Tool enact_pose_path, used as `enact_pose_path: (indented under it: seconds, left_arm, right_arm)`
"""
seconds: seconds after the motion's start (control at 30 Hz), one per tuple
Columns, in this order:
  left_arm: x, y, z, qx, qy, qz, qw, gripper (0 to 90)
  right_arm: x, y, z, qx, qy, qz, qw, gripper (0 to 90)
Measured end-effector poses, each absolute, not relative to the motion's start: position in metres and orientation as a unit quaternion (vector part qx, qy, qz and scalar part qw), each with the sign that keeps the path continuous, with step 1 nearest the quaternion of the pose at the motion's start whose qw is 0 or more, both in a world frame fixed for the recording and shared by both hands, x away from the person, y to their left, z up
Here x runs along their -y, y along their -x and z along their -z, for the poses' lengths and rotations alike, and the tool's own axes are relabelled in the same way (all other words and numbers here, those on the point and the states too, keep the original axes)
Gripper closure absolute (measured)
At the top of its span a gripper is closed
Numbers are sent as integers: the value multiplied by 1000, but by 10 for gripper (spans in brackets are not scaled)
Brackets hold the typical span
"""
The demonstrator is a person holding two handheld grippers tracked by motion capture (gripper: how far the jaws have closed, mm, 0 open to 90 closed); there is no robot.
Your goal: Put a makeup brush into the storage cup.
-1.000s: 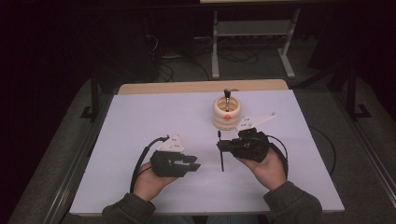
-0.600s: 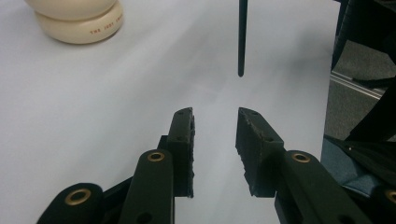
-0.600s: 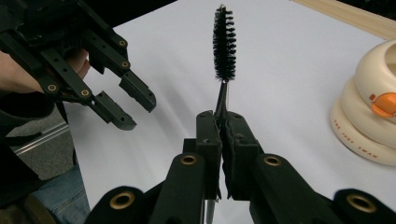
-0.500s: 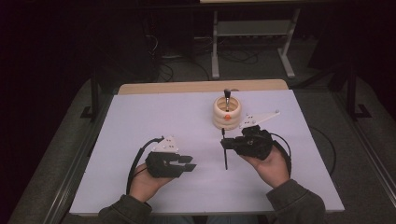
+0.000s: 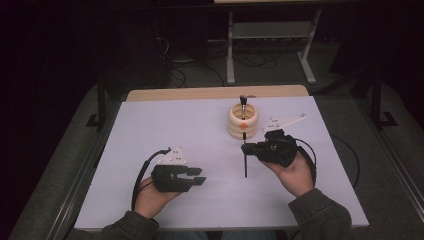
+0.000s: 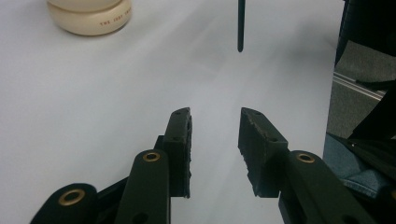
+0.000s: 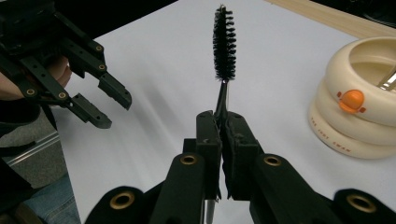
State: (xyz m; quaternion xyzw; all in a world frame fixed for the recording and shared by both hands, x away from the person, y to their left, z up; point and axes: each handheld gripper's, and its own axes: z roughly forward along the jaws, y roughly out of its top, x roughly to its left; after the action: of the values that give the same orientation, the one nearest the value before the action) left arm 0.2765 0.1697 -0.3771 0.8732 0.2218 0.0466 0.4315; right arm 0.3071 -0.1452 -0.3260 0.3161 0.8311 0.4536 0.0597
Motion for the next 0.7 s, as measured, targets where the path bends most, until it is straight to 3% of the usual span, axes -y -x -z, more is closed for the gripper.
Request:
enact_pose_path:
  seconds: [0.7]
  left_arm:
    - [-185, -273, 383, -241, -863, -49, 441, 617]
  right_arm:
    - [156, -326, 313, -827, -333, -447, 74, 848]
